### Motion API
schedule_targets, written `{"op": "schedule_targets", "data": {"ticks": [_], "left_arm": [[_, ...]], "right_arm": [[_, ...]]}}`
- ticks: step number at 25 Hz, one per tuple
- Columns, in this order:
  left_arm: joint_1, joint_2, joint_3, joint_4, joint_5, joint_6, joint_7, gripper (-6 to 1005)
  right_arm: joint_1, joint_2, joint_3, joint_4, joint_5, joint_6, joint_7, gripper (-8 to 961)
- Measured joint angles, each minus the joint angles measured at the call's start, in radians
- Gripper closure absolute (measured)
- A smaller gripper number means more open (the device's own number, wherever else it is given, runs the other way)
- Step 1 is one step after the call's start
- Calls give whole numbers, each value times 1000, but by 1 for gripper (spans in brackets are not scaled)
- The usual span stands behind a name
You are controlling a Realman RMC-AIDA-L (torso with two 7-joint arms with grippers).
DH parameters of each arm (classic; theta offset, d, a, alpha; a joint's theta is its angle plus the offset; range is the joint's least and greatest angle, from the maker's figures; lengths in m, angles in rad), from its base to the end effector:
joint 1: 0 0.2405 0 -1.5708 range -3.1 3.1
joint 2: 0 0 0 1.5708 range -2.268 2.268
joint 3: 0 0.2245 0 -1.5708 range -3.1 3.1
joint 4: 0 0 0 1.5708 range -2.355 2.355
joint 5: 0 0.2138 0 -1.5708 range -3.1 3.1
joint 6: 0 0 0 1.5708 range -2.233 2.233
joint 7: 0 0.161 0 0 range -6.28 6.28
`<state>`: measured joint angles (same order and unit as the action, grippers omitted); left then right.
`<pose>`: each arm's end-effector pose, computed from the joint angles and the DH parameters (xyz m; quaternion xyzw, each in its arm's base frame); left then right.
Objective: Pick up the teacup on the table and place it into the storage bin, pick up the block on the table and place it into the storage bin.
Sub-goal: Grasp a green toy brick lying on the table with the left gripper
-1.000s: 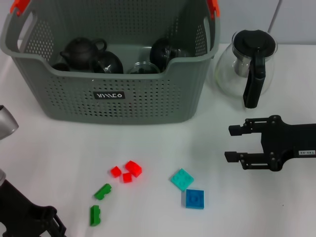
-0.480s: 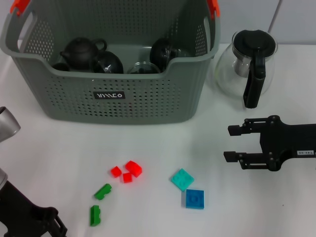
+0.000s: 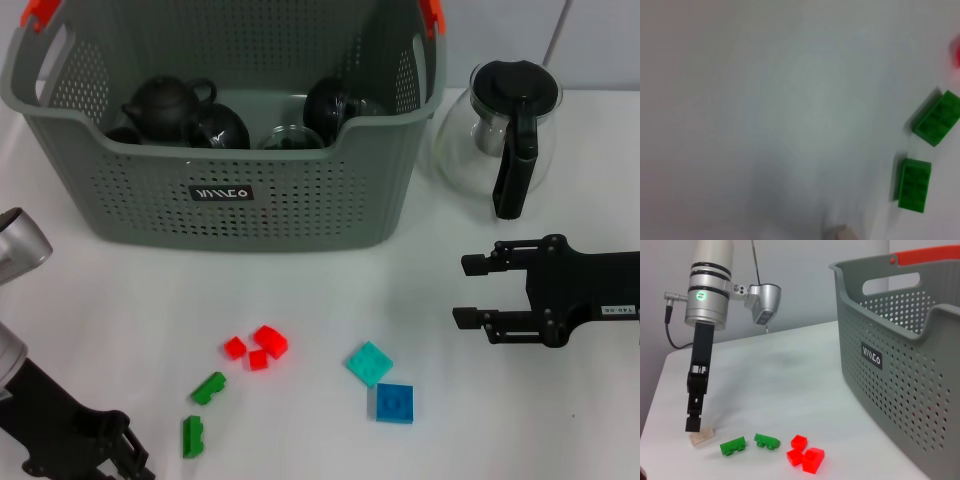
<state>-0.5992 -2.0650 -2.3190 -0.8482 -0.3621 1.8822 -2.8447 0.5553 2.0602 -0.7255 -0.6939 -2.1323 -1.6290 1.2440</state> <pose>-0.2798 0.2612 0.0135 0.6349 0.7490 -0.1891 0.0054 0.2343 0.3158 -0.0014 -0.9756 0.1110 0.1700 0.0840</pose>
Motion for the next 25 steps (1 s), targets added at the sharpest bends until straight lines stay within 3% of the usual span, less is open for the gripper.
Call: {"op": "schedule_targets", "data": {"ticks": [10, 25], "left_arm": [[-3, -18, 0, 0, -1, -31, 11, 652], [-6, -25, -2, 2, -42, -70, 17, 658]], "right_arm": [[0, 1, 0, 2, 0, 3, 0, 270], [-3, 3, 0, 4, -7, 5, 0, 269]]}}
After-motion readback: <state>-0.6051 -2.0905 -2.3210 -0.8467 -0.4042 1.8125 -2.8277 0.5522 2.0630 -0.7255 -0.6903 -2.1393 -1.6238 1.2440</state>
